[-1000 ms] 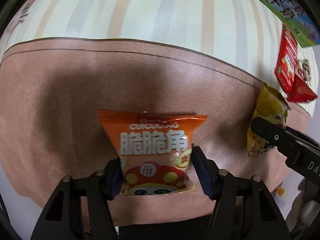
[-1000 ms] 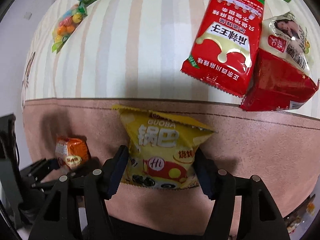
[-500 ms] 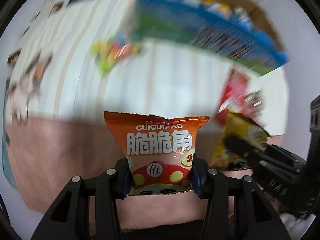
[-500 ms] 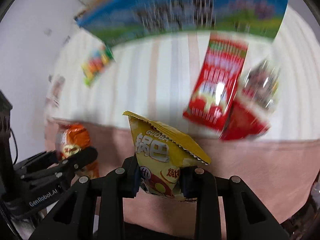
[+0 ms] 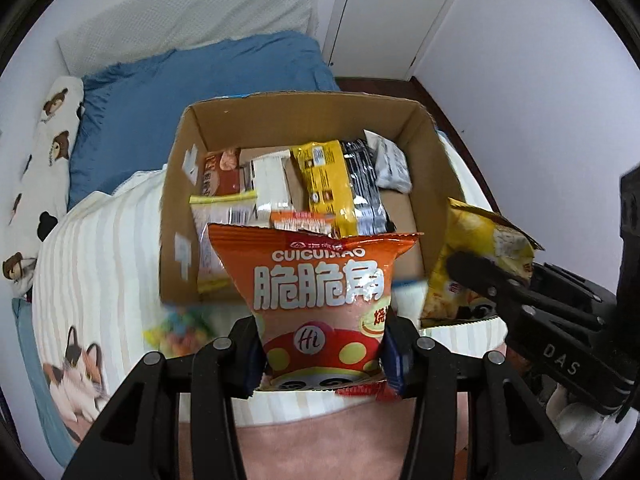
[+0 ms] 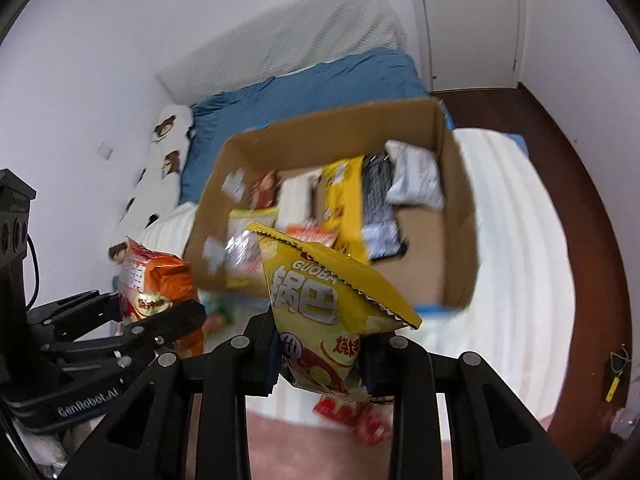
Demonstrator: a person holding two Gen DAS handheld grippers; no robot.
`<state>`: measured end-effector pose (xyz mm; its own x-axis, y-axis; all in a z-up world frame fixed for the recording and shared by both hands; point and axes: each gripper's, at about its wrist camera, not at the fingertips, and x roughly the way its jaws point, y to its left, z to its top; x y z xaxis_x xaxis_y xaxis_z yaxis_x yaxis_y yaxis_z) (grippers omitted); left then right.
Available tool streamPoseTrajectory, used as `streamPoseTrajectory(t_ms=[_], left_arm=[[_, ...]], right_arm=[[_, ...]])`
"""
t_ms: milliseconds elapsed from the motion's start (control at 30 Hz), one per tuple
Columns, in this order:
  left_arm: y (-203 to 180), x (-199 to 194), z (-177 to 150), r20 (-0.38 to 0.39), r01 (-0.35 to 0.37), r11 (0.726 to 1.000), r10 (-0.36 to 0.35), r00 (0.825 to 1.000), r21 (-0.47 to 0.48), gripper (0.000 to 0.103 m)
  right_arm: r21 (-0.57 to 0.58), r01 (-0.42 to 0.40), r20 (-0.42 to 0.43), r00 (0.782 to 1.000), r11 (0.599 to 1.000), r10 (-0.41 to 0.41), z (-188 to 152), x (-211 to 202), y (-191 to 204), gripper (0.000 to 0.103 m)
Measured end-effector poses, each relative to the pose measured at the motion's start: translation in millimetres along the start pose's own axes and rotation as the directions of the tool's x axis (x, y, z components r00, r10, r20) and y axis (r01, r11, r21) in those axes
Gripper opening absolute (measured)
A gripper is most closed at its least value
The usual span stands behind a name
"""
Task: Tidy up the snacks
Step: 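Carry both chip bags into the cardboard box and open both tools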
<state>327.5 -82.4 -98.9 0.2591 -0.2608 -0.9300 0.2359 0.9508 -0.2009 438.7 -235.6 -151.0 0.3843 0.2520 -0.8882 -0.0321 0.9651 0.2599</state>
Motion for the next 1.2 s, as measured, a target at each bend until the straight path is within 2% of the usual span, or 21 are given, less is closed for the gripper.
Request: streamPoseTrajectory(t_ms=[100,333,433,500,567,600,633,667,700,733,767,1033,1100,1200], left_arm=[[9,29,33,-0.044,-0.021,1.000,0.020,0.999,-0.010,0.044],[22,96,65,-0.159,-0.075,0.997,0.074,0.984,-0.001,0.044],[30,129,65,-0.242,-0.101,0.995,0.101,0.965,0.012,0.045],[35,148,60,-0.302,-0.084,0.996,0.081,0.950,0.004,0.045],[40,162,55,-0.339,-0.079,0.997,0.070,0.938,-0.012,0.047],[43,169,53,-0.351,-0.077,0.997,0.064,0.934,-0.024,0.053],[46,172,51,-0.358,-0.069,0.997,0.052,0.932,-0.036,0.064],[48,174,49,-0.358,-0.062,0.997,0.041,0.933,-0.047,0.072],[50,175,48,-0.353,-0.057,0.997,0.034,0.935,-0.055,0.086],[52,175,48,-0.349,-0.053,0.997,0.028,0.937,-0.062,0.088],[53,175,47,-0.343,-0.056,0.996,0.030,0.939,-0.067,0.088],[66,157,47,-0.283,-0.075,0.994,0.051,0.958,-0.074,0.088],[67,146,44,-0.261,-0.075,0.994,0.050,0.964,-0.084,0.088],[68,134,42,-0.231,-0.074,0.994,0.052,0.972,-0.086,0.088]], right_arm=[[0.010,0.027,-0.042,0.999,1.000,-0.027,22,21,-13,0.033],[0.027,0.090,-0.166,0.983,0.996,-0.084,40,91,-41,0.033],[0.013,0.109,-0.221,0.970,0.994,-0.104,40,115,-48,0.033],[0.007,0.122,-0.293,0.949,0.993,-0.114,39,137,-52,0.035],[-0.010,0.136,-0.347,0.929,0.991,-0.131,37,153,-54,0.047],[-0.017,0.128,-0.355,0.926,0.992,-0.125,36,157,-53,0.050],[-0.021,0.120,-0.364,0.924,0.993,-0.119,35,160,-52,0.057],[-0.020,0.113,-0.369,0.923,0.993,-0.112,35,163,-51,0.062],[-0.020,0.109,-0.366,0.924,0.994,-0.109,35,164,-50,0.064],[-0.018,0.105,-0.364,0.926,0.994,-0.104,36,165,-49,0.069],[-0.012,0.095,-0.367,0.926,0.995,-0.093,36,167,-48,0.076],[-0.006,0.119,-0.327,0.938,0.993,-0.114,38,162,-36,0.089],[-0.006,0.125,-0.304,0.945,0.992,-0.121,39,155,-34,0.096],[0.003,0.137,-0.264,0.955,0.991,-0.132,41,146,-34,0.097]])
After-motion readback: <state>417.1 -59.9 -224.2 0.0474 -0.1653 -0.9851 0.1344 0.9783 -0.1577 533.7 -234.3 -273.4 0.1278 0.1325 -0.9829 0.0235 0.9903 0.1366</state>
